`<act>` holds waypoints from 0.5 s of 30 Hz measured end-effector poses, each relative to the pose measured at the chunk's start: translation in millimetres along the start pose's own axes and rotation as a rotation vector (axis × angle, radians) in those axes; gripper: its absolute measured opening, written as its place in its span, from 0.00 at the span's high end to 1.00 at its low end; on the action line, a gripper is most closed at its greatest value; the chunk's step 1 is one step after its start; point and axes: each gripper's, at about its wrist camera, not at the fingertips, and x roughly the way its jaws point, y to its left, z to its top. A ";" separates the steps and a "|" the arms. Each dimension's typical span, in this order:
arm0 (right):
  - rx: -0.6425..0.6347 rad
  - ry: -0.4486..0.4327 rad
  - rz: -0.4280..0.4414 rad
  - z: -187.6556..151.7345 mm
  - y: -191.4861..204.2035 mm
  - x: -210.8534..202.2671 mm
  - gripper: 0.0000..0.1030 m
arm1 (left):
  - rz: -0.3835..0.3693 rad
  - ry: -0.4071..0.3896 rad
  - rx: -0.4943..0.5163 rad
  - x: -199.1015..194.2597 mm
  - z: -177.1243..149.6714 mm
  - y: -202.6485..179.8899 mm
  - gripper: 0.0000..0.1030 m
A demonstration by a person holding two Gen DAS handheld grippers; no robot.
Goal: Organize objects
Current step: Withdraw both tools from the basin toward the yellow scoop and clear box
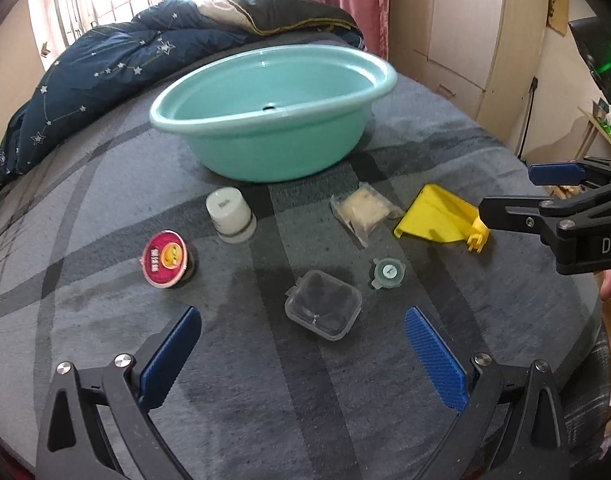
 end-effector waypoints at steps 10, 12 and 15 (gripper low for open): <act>-0.054 0.066 -0.033 -7.6 -7.9 31.8 0.01 | -0.008 0.059 0.003 31.7 -5.5 -2.0 0.00; -0.050 0.076 -0.034 -9.4 -10.2 36.5 0.01 | -0.010 0.065 0.002 35.5 -5.9 -2.0 0.00; -0.045 0.095 -0.030 -13.0 -12.9 43.8 0.01 | -0.010 0.074 0.002 40.6 -7.7 -1.8 0.00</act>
